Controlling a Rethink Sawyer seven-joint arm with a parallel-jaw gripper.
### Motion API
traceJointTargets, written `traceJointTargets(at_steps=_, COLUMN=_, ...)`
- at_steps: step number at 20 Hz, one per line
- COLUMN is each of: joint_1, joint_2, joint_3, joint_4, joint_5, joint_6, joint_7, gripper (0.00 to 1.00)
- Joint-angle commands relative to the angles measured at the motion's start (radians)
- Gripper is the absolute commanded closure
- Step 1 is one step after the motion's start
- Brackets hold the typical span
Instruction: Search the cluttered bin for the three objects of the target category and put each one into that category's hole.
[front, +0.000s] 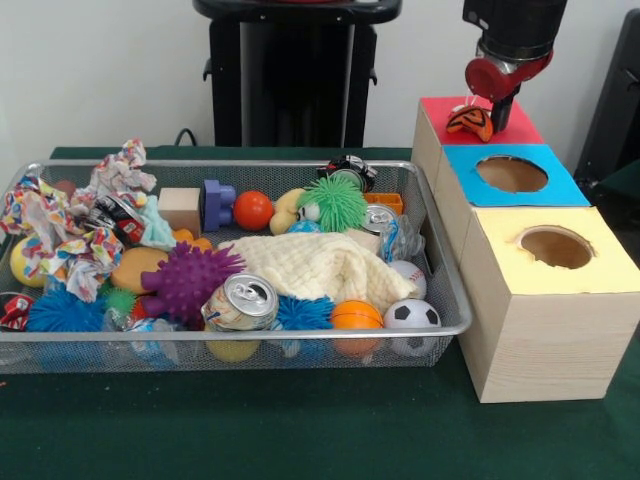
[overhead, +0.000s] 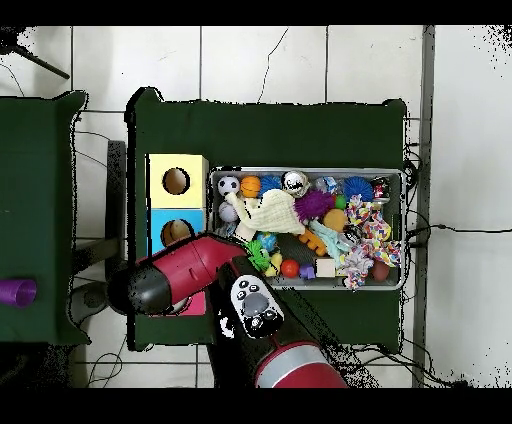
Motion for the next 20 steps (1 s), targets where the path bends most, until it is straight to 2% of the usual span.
traceJointTargets(at_steps=1, joint_1=-0.035, joint_2=0.188, joint_3=-0.022, joint_4=-0.14, joint_5=-0.136, joint_6=-0.254, joint_7=0.029, gripper=1.0)
traceJointTargets(at_steps=8, joint_1=-0.01, joint_2=-0.177, joint_3=-0.009, joint_4=0.022, joint_5=0.003, joint_6=0.026, joint_7=0.062, gripper=1.0)
traceJointTargets(at_steps=12, joint_1=0.01, joint_2=-0.285, joint_3=-0.014, joint_4=0.049, joint_5=0.06, joint_6=0.134, joint_7=0.064, gripper=1.0)
traceJointTargets(at_steps=15, joint_1=0.024, joint_2=-0.323, joint_3=-0.019, joint_4=0.057, joint_5=0.079, joint_6=0.171, joint_7=0.066, gripper=1.0)
traceJointTargets(at_steps=17, joint_1=0.02, joint_2=-0.308, joint_3=-0.013, joint_4=0.048, joint_5=0.082, joint_6=0.18, joint_7=0.054, gripper=1.0)
traceJointTargets(at_steps=20, joint_1=0.011, joint_2=-0.247, joint_3=-0.011, joint_4=0.023, joint_5=0.064, joint_6=0.159, joint_7=0.039, gripper=1.0)
